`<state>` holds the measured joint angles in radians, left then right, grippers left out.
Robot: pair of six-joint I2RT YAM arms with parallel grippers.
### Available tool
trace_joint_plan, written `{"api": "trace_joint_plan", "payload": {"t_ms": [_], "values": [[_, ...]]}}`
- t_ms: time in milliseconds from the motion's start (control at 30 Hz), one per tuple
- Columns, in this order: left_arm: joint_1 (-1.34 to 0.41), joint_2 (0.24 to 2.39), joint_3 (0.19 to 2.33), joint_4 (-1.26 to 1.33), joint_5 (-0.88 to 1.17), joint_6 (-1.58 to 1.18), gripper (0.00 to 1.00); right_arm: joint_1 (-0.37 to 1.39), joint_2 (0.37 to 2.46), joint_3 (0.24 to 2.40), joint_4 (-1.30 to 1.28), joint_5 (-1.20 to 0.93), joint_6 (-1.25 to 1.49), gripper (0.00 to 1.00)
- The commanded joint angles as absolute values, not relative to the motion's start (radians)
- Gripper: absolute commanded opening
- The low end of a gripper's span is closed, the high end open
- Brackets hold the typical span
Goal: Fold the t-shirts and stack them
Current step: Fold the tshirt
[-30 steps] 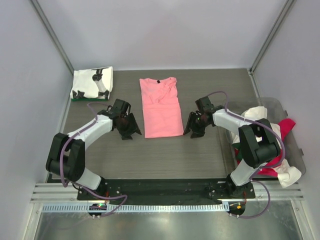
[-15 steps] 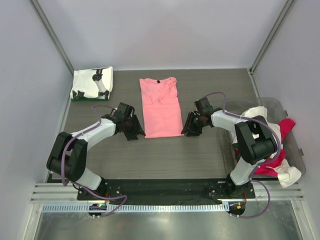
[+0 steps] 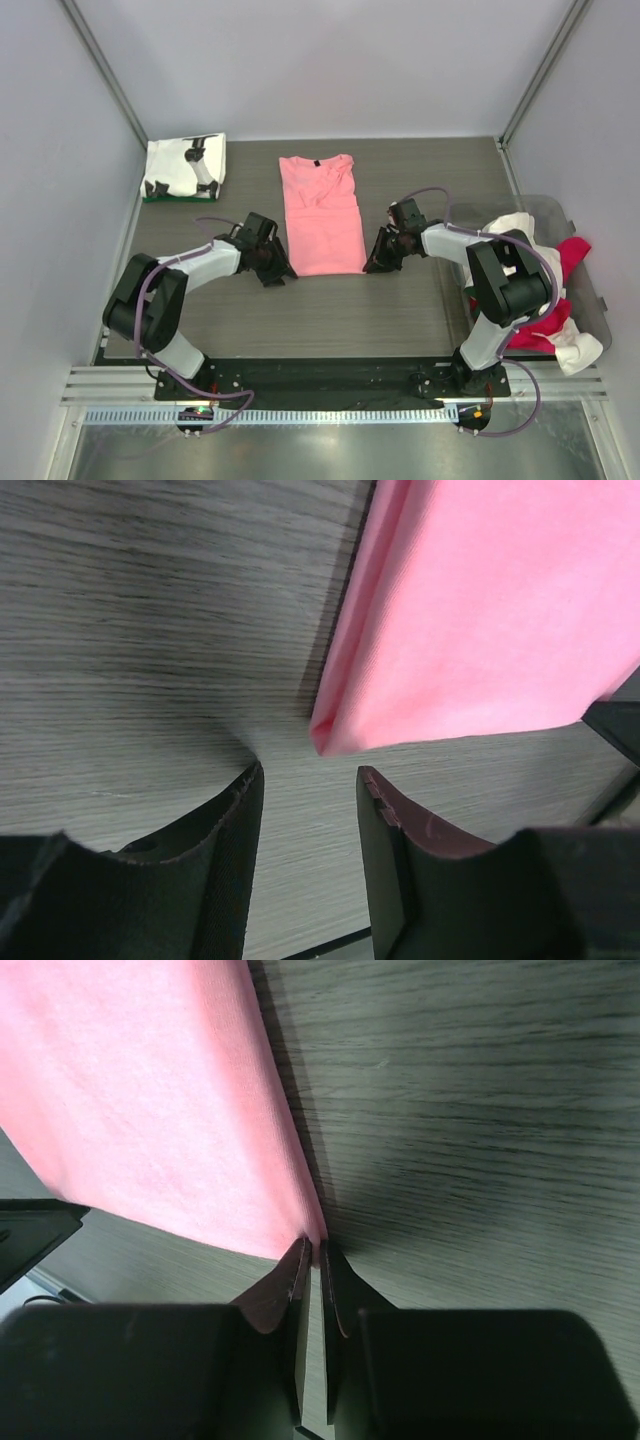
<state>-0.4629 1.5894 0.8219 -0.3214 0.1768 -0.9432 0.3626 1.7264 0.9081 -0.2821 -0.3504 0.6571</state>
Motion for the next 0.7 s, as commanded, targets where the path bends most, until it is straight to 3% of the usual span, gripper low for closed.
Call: {"api": "trace_joint_plan", "payload": {"t_ms": [0,533,667], "values": [[-0.468,1.606,0.808,-0.287,0.169,-0.951,0.43,0.365,1.755,0.887,-0.278,-0.336,0.643,0.13],[-0.466,1.652,0.834,-0.281,0.084,-0.956,0.36,0.365,1.776,0.876,-0.273,-0.337,0.634,0.08],[-0.466,1.678,0.848,-0.282,0.08,-0.951,0.28,0.365,1.784,0.877,-0.273,-0.339,0.63,0.06]]}}
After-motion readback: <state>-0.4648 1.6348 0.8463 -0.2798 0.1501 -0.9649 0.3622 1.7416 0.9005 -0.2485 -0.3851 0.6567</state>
